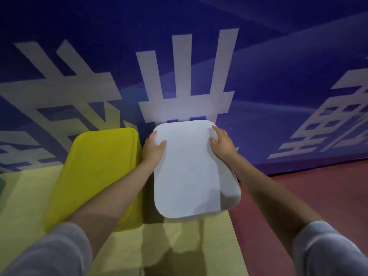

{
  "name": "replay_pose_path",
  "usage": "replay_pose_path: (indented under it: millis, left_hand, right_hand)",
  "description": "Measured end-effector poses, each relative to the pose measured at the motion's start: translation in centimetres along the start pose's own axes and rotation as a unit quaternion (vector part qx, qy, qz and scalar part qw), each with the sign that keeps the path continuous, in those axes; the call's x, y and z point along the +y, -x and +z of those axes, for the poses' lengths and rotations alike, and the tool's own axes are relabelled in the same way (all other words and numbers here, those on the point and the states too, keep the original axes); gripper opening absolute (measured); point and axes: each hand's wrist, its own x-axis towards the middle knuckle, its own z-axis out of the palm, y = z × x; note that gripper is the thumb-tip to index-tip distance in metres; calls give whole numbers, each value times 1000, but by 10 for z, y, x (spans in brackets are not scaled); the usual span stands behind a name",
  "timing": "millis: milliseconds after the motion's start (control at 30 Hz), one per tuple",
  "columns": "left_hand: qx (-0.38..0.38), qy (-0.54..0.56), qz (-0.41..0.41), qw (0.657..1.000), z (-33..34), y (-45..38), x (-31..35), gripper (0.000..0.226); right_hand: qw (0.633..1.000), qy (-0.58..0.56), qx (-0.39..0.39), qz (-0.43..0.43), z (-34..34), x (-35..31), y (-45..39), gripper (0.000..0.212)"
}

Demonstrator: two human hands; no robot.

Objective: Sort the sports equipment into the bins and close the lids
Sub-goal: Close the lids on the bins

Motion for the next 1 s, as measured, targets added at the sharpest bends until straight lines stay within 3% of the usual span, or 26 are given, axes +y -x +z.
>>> replay_pose_path:
  millis: [400,533,767,900,1000]
  left_hand:
    - [-14,129,22,991,8,-56,-16,35]
    - [-38,92,41,994,8,-68,-12,20]
    - [-11,40,90,995,10,-65,-13,24]
    - [56,-98,134,984,9,-56,-8,31]
    - [40,-218,254,941,8,-36,-4,25]
  right_hand:
    - [974,-221,-37,39,-1,8,-58,40]
    - [966,-253,-30,47,3,9,-63,28]
    - [959,-272,2,75,3,4,-70,25]
    - [978,-189,50,68,6,-1,-64,25]
    - [994,-84,37,59,6,-1,-49,37]
